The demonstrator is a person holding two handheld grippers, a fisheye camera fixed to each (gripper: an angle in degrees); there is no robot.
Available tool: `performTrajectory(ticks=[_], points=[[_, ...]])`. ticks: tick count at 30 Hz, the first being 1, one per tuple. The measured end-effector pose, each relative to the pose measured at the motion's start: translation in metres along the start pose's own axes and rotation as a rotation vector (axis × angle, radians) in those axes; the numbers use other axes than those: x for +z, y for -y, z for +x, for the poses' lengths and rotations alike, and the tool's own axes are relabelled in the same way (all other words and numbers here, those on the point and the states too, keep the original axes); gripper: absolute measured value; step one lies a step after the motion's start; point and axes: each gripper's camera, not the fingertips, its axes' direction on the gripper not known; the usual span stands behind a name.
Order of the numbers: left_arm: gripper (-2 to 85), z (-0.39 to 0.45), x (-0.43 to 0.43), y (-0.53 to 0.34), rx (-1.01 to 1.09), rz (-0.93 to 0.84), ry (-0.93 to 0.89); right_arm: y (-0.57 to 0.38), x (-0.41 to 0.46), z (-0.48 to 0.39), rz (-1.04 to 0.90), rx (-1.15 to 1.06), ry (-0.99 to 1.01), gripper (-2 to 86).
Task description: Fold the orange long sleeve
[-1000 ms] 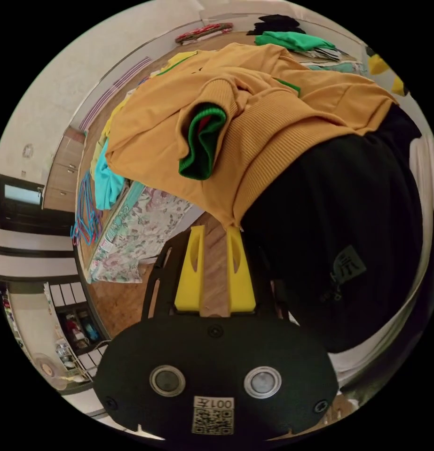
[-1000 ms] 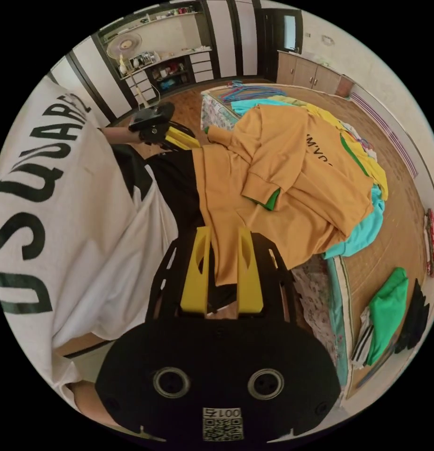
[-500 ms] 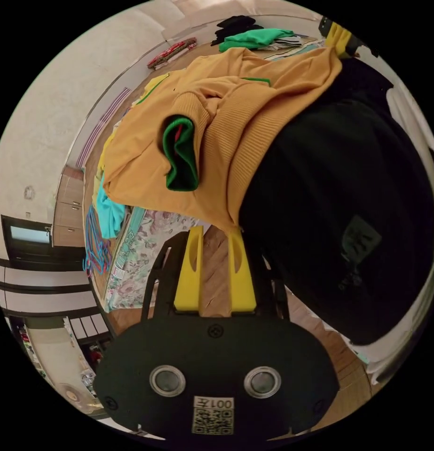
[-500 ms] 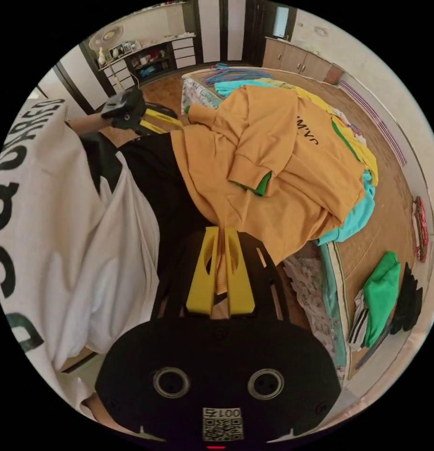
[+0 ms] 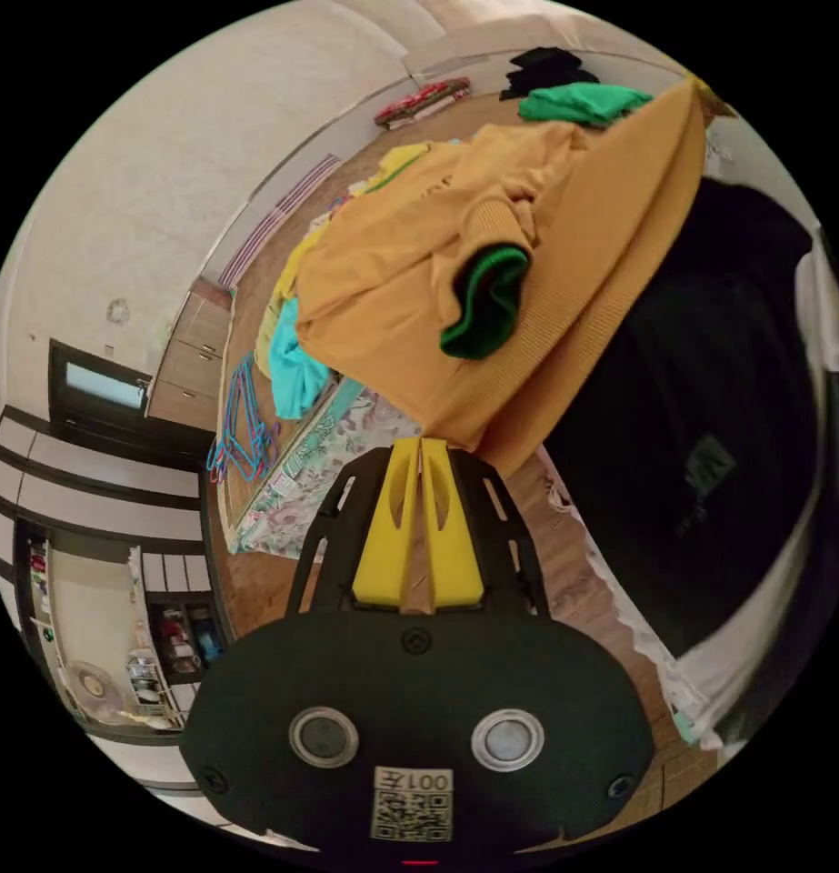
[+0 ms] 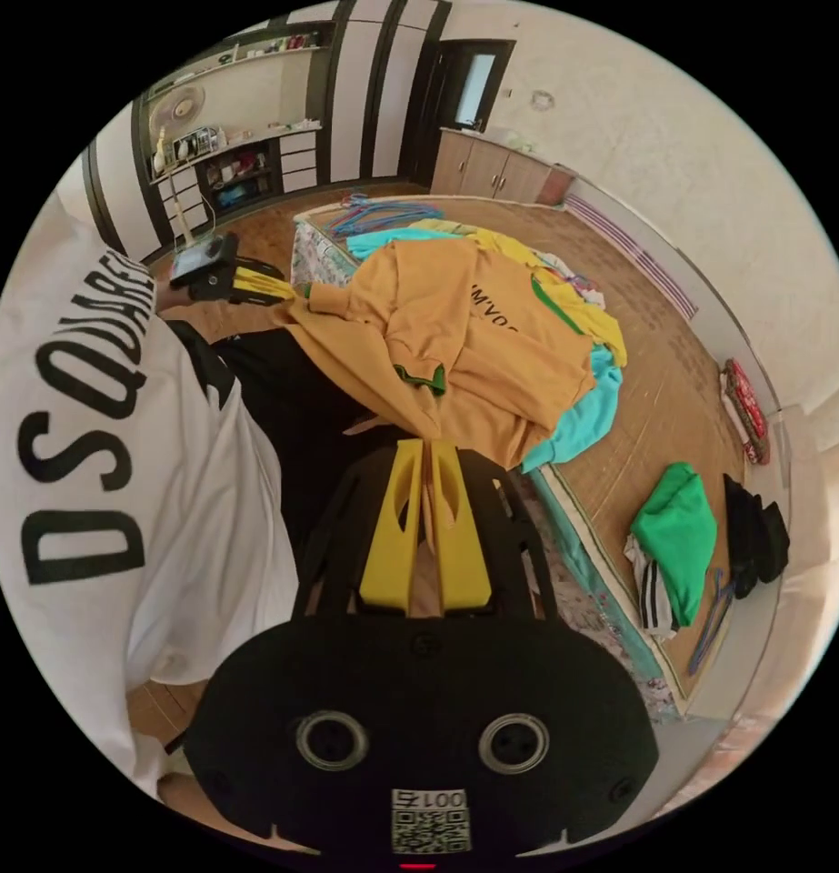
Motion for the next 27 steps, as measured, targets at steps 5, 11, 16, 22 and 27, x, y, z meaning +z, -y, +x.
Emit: performTrajectory(ticks=[5, 11, 16, 22, 27], points=[[-1.0, -0.031, -0.049, -0.014, -0.004, 0.051, -0.099, -0.014, -0.026, 0.018, 0.100, 0.066, -0.012, 1.0], [-1.0, -0.062, -0.117, -0.020, -0.007, 0.127, -0.020, -0.023, -0.043, 0.018, 0.083, -0.012, -0.060, 0.9], [-1.0, -0.095, -0.163, -0.027, -0.009, 0.194, -0.036, -0.036, -0.056, 0.025, 0.075, -0.042, -0.052, 0.9], [-1.0, -0.122, -0.206, -0.018, 0.151, 0.210, -0.100, -0.052, -0.069, 0.037, 0.018, -0.036, 0.032, 0.8], [-1.0, -0.149, -0.214, 0.003, 0.244, 0.251, -0.182, -0.048, -0.053, 0.047, -0.040, -0.048, 0.061, 0.9]])
